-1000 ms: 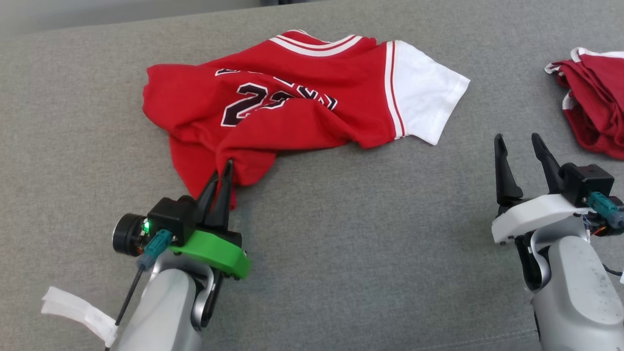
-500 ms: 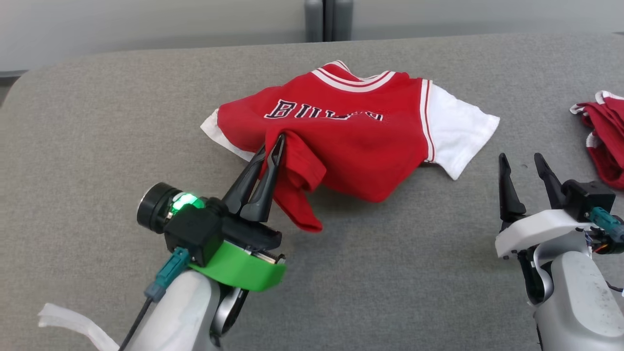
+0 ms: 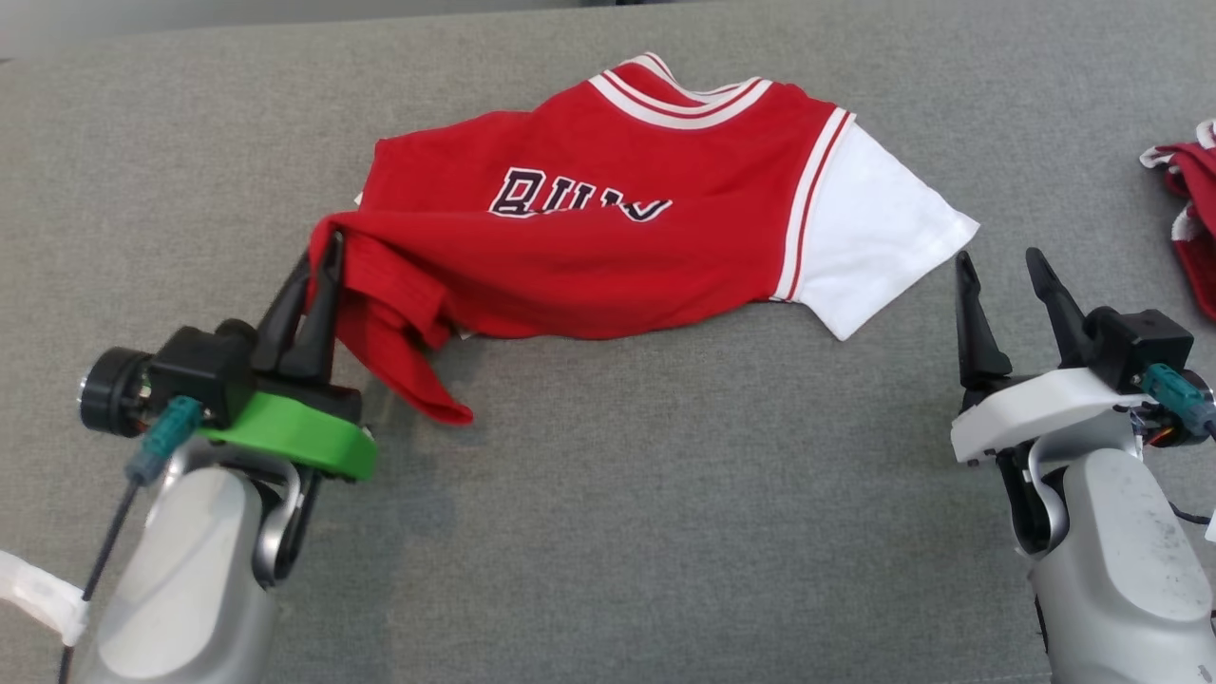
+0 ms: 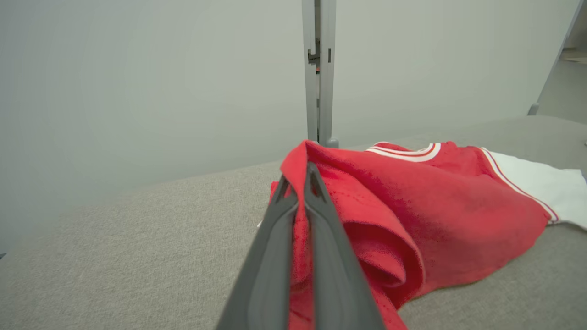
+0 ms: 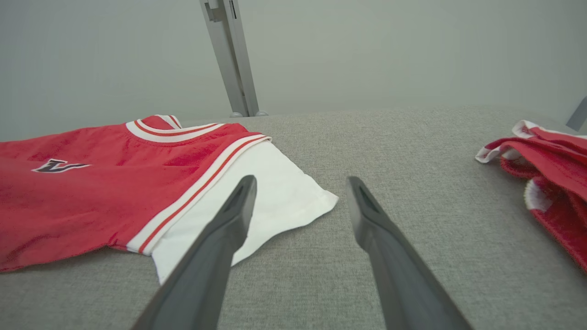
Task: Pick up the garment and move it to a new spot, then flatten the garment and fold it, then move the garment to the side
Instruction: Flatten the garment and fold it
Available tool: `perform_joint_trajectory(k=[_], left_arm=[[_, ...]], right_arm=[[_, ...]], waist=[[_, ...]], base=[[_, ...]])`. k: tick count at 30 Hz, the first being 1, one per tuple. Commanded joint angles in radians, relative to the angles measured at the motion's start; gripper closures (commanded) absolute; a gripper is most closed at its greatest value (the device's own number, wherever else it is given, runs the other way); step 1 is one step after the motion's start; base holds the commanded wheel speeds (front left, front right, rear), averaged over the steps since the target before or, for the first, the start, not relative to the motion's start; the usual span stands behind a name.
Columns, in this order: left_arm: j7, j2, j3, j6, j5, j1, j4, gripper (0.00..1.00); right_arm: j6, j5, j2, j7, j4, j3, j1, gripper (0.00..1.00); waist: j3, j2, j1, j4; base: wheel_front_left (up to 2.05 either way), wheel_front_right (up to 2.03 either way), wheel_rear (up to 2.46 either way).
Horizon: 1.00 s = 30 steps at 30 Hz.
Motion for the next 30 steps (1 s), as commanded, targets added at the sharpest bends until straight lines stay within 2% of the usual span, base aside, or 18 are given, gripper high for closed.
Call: perform_joint_trajectory(k=[1,9,10,12,13,14,15,16,21,23,27,30], left_arm=[[-0.001,0.012,0.023,-0.002,0.0,-0.044,0.02,1.0],[0.0,0.079,0.036,-0.002,0.018,-0.183,0.214,1.0],[0.0,0.082,0.038,-0.002,0.022,-0.192,0.229,0.86],[0.0,0.09,0.059,-0.002,0.033,-0.212,0.27,0.86],[0.0,0.094,0.069,-0.001,0.04,-0.221,0.282,0.82],[0.0,0.091,0.09,0.01,0.042,-0.232,0.299,0.52],[-0.001,0.088,0.104,0.017,0.048,-0.238,0.308,0.05],[0.0,0.08,0.119,0.024,0.057,-0.244,0.308,0.0],[-0.001,0.046,0.188,0.046,0.1,-0.218,0.263,0.0],[0.0,0.015,0.208,0.048,0.111,-0.193,0.22,0.0],[0.0,-0.035,0.224,0.029,0.134,-0.14,0.137,0.0],[0.0,-0.081,0.198,0.012,0.142,-0.09,0.108,0.0]], right_arm=[[-0.002,0.008,-0.003,-0.002,-0.008,0.005,-0.016,0.0],[-0.002,0.025,-0.003,-0.002,-0.036,0.035,-0.049,0.0],[-0.002,0.026,-0.004,-0.002,-0.039,0.036,-0.051,0.0],[-0.002,0.029,-0.004,-0.002,-0.044,0.04,-0.054,0.0],[-0.002,0.031,-0.003,-0.002,-0.045,0.042,-0.055,0.0],[-0.002,0.033,-0.003,-0.002,-0.046,0.044,-0.057,0.0],[-0.002,0.034,-0.003,-0.002,-0.046,0.046,-0.058,0.0],[-0.002,0.035,-0.004,-0.002,-0.046,0.047,-0.06,0.0],[-0.002,0.043,-0.003,-0.002,-0.044,0.054,-0.062,0.0],[-0.002,0.044,-0.004,-0.002,-0.043,0.055,-0.055,0.0],[-0.002,0.045,-0.004,-0.002,-0.033,0.058,-0.04,0.0],[-0.002,0.05,-0.004,-0.002,-0.026,0.061,-0.029,0.0]], waist=[[0.059,0.0,0.0,-0.038],[0.138,0.0,0.0,-0.074],[0.144,0.0,0.0,-0.076],[0.153,0.0,0.0,-0.077],[0.156,0.0,0.0,-0.078],[0.159,0.0,0.0,-0.079],[0.16,0.0,0.0,-0.08],[0.161,0.0,0.0,-0.079],[0.152,0.0,0.0,-0.069],[0.143,0.0,0.0,-0.063],[0.119,0.0,0.0,-0.053],[0.099,0.0,0.0,-0.048]], base=[[0.0,0.0,0.0],[0.0,0.0,0.0],[0.0,0.0,0.0],[0.0,0.0,0.0],[0.0,0.0,0.0],[0.0,0.0,0.0],[0.0,0.0,0.0],[0.0,0.0,0.0],[0.0,0.0,0.0],[0.0,0.0,0.0],[0.0,0.0,0.0],[0.0,0.0,0.0]])
